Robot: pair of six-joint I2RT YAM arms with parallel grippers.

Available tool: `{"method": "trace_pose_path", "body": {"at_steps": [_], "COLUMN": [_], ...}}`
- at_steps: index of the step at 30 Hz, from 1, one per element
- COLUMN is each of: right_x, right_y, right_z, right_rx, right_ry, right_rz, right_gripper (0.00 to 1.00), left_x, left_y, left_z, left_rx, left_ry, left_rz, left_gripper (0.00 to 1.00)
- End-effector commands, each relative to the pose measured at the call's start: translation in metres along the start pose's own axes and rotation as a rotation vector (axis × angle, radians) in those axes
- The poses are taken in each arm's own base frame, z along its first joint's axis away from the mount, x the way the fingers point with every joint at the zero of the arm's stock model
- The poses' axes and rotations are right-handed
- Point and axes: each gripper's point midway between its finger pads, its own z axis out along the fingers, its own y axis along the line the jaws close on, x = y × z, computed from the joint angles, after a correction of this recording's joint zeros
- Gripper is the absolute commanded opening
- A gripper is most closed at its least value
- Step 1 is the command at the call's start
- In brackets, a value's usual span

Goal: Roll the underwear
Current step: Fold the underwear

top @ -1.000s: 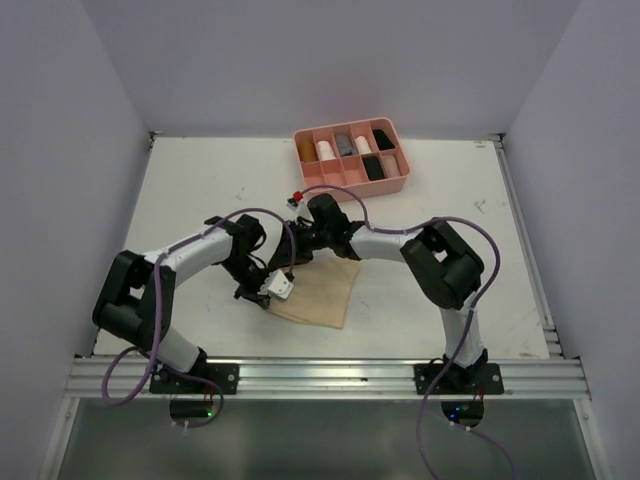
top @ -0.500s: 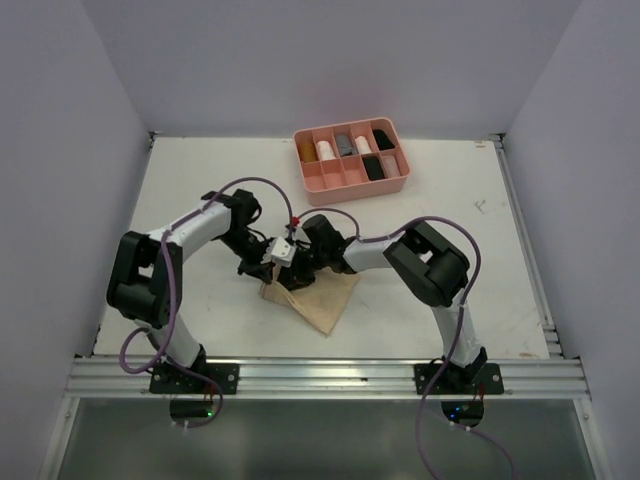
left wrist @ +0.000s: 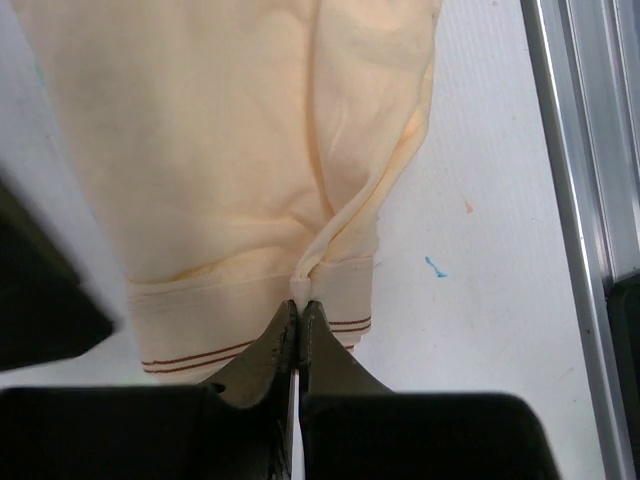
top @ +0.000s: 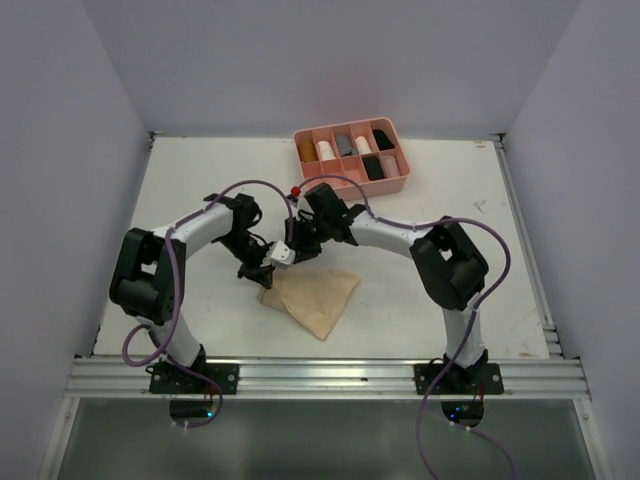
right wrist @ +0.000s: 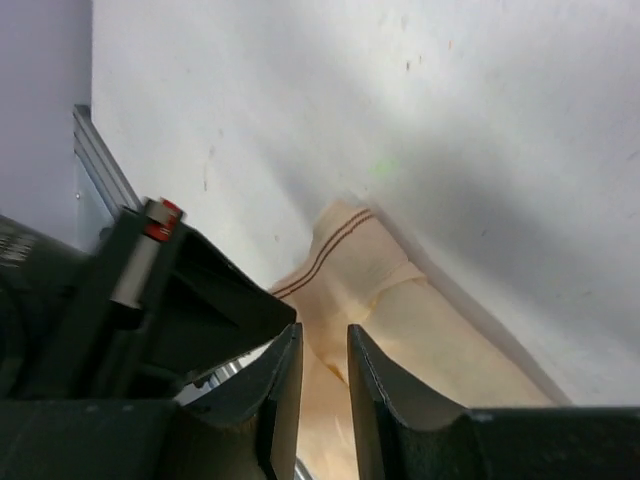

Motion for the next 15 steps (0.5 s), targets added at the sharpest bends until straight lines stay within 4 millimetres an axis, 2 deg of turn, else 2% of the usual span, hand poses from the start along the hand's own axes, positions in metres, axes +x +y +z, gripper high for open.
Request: {"method": "trace_pose_path", "body": {"at_steps": [1, 2, 6, 13, 15], "right_x": [-0.03, -0.039, -0.042, -0.031, -0.024], "right_y": [0.014, 0.02, 0.015, 0.008, -0.002], "right_z": [-0.03, -0.03, -0.007, 0.02, 0.024], "right_rx": [0.02, 0.0, -0.044, -0.127, -0.114], "right_ry": [-0.051, -0.059, -0.028, 0.004, 0.021], "right_rz": [-0.095, -0.105, -0.092, -0.047, -0.03], "right_gripper": [0.29, 0.29, 0.28, 0.28, 0.28], "left_x": [-0.008, -0.008, -0.009, -0.008, -0.008], "left_y": [-0.011, -0.012, -0.013, -0.008, -0.004], "left_z": [-0.003, -0.004, -0.004, -0.008, -0.011], "left_rx": [0.004, 0.006, 0.004, -0.007, -0.013], "left_ry": [-0.042, -0.042, -0.045, -0.05, -0.051], "left_rz": [0.032, 0.031, 0.023, 0.0, -0.007], "left_gripper": [0.0, 0.0, 0.0, 0.0, 0.0]}}
